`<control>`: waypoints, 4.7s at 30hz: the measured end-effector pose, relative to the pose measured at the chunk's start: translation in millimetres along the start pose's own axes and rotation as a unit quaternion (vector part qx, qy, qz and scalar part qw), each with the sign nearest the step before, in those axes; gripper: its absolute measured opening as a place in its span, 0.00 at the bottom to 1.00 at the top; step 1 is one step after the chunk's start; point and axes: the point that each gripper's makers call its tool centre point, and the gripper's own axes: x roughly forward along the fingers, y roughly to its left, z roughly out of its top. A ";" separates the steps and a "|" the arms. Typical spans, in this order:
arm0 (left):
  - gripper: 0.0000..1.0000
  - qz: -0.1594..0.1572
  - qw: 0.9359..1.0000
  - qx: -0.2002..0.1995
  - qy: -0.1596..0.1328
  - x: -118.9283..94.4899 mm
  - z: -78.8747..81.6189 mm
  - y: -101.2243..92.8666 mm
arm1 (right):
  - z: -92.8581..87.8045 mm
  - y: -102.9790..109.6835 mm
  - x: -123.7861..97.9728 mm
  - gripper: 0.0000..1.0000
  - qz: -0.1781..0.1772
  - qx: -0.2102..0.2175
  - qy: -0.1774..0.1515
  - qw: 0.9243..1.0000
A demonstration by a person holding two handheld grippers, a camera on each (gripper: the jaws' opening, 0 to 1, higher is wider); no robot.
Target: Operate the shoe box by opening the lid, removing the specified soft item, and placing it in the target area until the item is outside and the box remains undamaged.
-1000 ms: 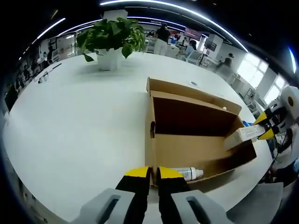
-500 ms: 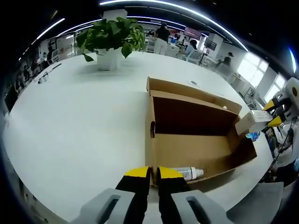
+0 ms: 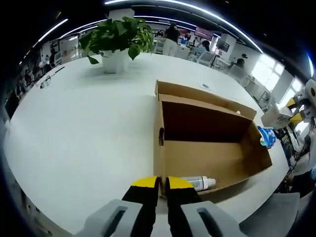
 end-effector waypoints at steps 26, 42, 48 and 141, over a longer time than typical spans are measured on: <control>0.05 0.004 1.000 0.001 0.009 0.3 -0.5 0.1 | -70.3 -42.2 -31.3 0.16 -0.030 0.028 0.046 0.998; 0.05 0.005 1.000 0.006 0.009 0.6 -1.0 0.4 | -120.6 -71.3 -26.8 0.16 -0.039 0.060 0.075 0.995; 0.05 0.005 1.000 0.007 0.008 1.6 -0.9 1.2 | -140.4 -78.5 -25.2 0.16 -0.038 0.065 0.088 0.993; 0.06 0.016 0.999 0.026 0.037 4.1 -1.3 1.5 | -334.1 -110.5 -18.3 0.21 0.010 0.005 0.282 0.959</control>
